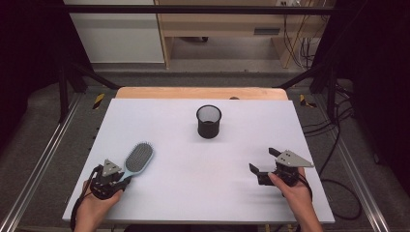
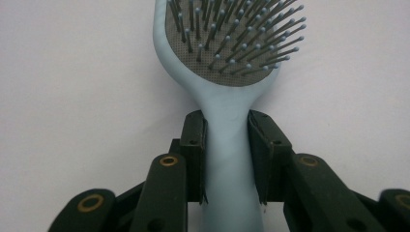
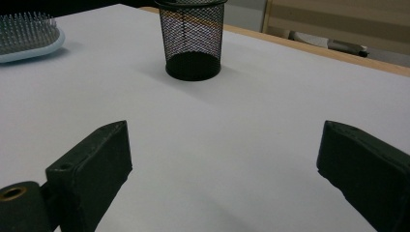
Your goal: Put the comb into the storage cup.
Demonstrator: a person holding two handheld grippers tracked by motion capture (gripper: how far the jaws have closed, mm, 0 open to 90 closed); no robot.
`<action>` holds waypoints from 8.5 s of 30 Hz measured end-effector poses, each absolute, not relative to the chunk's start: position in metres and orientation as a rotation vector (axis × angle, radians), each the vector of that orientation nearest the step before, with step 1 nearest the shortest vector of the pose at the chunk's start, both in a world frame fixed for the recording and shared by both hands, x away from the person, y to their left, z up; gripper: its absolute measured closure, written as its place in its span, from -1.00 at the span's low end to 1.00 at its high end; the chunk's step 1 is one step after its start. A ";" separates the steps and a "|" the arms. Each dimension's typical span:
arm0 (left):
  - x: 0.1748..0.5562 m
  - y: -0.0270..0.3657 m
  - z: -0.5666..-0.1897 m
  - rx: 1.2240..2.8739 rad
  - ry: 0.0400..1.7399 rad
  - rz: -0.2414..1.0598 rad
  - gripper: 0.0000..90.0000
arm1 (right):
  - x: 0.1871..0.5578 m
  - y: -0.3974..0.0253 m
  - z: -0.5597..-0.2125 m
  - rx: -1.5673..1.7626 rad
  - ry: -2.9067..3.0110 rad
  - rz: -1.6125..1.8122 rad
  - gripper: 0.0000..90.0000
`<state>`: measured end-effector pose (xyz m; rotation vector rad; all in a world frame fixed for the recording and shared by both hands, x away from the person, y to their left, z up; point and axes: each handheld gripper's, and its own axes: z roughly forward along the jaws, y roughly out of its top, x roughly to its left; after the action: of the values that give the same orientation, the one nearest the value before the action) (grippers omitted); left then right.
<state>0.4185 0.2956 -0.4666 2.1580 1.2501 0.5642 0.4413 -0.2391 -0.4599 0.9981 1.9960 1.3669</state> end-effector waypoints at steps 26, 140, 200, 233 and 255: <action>0.429 0.307 -0.457 1.994 1.180 0.579 0.55 | 0.443 -0.242 -0.460 1.095 2.029 1.381 -0.87; 0.437 0.187 -0.436 1.868 0.773 0.459 0.55 | 0.482 -0.047 -0.417 1.193 2.027 2.158 0.17; 0.441 0.279 -0.429 1.500 0.993 0.711 -0.91 | 0.489 -0.100 -0.422 1.259 1.810 2.116 0.22; 0.455 0.286 -0.445 1.509 1.056 0.720 -0.94 | 0.492 -0.135 -0.396 1.329 1.594 2.159 0.21; 0.452 0.286 -0.446 1.512 1.040 0.739 -0.93 | 0.527 -0.111 -0.348 1.392 1.630 2.120 0.20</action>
<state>0.4515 0.2858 -0.4459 1.5119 1.0403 0.7395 0.5274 -0.1110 -0.3476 1.3920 1.6302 2.1200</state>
